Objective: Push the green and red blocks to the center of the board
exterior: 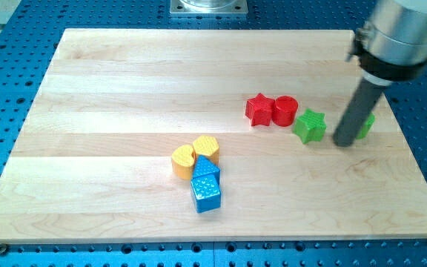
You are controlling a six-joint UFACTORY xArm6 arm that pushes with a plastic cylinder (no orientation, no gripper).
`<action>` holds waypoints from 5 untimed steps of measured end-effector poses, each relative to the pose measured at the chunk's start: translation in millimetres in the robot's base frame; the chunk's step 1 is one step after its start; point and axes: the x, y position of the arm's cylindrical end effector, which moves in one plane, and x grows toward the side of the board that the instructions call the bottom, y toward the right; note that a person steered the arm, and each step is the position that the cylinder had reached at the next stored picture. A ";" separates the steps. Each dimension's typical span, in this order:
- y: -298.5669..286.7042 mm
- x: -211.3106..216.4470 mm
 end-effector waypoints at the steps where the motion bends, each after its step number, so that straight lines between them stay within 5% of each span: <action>1: -52.1 -18.4; 3: -131.8 -39.9; 4: -33.0 -58.2; 5: -21.2 -98.8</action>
